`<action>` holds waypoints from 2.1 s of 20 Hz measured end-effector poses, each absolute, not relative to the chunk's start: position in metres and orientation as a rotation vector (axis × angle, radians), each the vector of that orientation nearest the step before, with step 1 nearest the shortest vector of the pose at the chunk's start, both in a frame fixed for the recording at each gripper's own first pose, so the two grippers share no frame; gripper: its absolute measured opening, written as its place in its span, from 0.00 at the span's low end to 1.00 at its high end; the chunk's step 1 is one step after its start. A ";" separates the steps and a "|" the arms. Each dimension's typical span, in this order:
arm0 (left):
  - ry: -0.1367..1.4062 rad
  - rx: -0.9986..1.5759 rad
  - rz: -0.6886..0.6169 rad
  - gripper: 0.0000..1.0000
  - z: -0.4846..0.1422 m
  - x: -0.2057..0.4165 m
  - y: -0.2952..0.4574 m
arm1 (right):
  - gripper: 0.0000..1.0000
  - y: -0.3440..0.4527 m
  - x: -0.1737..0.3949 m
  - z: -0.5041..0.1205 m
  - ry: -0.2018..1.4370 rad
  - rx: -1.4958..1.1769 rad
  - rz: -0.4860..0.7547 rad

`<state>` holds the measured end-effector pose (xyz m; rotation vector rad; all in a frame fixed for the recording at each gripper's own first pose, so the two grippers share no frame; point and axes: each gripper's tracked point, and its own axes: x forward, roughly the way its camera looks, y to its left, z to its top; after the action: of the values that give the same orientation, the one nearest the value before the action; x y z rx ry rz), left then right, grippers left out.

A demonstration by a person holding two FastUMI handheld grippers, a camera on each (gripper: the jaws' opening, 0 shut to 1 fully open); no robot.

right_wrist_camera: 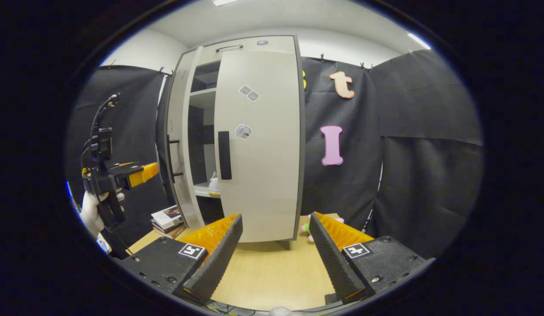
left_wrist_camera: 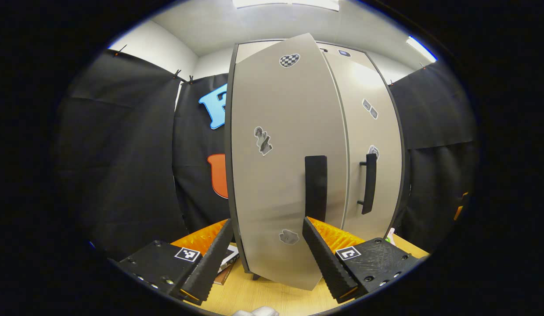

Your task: Grab one shoe with the right hand and put it into the shoe cabinet, grab the other shoe with the left hand and put it into the shoe cabinet; then close the right door with the right hand and the left door with the left hand.

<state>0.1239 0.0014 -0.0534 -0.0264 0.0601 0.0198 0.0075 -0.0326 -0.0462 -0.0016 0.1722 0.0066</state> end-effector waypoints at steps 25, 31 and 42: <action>0.078 -0.025 -0.049 0.96 -0.044 0.000 -0.031 | 0.96 0.000 -0.011 -0.027 0.099 0.003 0.024; 0.071 -0.037 -0.029 0.96 -0.042 -0.005 -0.021 | 0.99 0.003 -0.013 -0.026 0.095 0.003 0.025; 0.076 -0.043 -0.029 0.96 -0.045 -0.005 -0.019 | 0.99 0.005 -0.011 -0.026 0.094 0.001 0.018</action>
<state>-0.0055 -0.0190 -0.0453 -0.0428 0.0760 -0.0288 -0.0112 0.0055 -0.0256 0.0008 0.0942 0.0183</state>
